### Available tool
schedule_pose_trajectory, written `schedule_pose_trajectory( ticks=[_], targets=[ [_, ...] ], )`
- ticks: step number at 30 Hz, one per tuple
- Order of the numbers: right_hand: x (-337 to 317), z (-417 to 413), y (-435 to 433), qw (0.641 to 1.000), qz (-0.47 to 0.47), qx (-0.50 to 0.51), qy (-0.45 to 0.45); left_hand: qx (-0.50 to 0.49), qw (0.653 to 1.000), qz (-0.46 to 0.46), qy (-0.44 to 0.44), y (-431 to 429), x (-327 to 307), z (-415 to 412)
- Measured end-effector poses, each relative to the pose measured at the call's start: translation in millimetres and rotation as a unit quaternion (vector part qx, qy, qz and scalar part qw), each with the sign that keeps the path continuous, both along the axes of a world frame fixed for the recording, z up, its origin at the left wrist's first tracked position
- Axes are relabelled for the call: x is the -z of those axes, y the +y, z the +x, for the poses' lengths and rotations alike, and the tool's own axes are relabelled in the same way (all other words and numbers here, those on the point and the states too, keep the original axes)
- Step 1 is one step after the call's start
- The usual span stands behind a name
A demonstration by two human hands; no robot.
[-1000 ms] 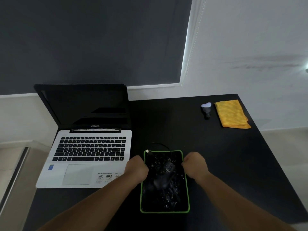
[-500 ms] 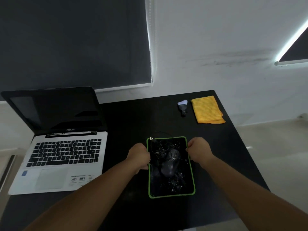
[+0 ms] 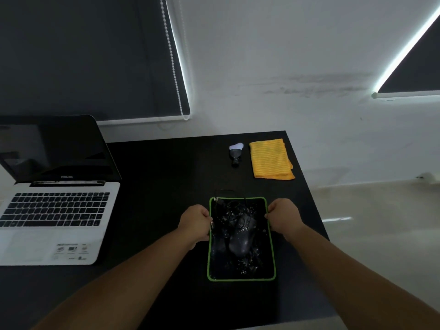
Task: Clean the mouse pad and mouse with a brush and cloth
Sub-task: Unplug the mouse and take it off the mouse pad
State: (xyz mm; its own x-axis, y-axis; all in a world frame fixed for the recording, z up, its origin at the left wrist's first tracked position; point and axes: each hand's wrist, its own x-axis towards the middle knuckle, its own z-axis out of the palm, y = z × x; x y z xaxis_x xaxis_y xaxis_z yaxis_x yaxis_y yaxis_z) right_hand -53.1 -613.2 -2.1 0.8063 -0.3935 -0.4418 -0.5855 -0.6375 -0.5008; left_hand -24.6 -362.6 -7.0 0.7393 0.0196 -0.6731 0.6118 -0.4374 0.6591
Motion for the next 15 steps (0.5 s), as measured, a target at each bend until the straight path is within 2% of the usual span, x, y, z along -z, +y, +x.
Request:
schedule_pose_trajectory(
  ticks=[7, 12, 15],
  targets=[
    [7, -3, -12, 0.999, -0.010, -0.038, -0.004, 0.009, 0.996, 0.071, -0.054, -11, 11, -4],
    [4, -3, -18, 0.998, -0.006, -0.065, -0.009, 0.075, 0.977, 0.177, -0.096, -10, -1, -6],
    [-1, -4, -22, 0.998, -0.009, -0.058, -0.017, 0.096, 0.970, 0.188, -0.120, -8, -8, -8]
  ],
)
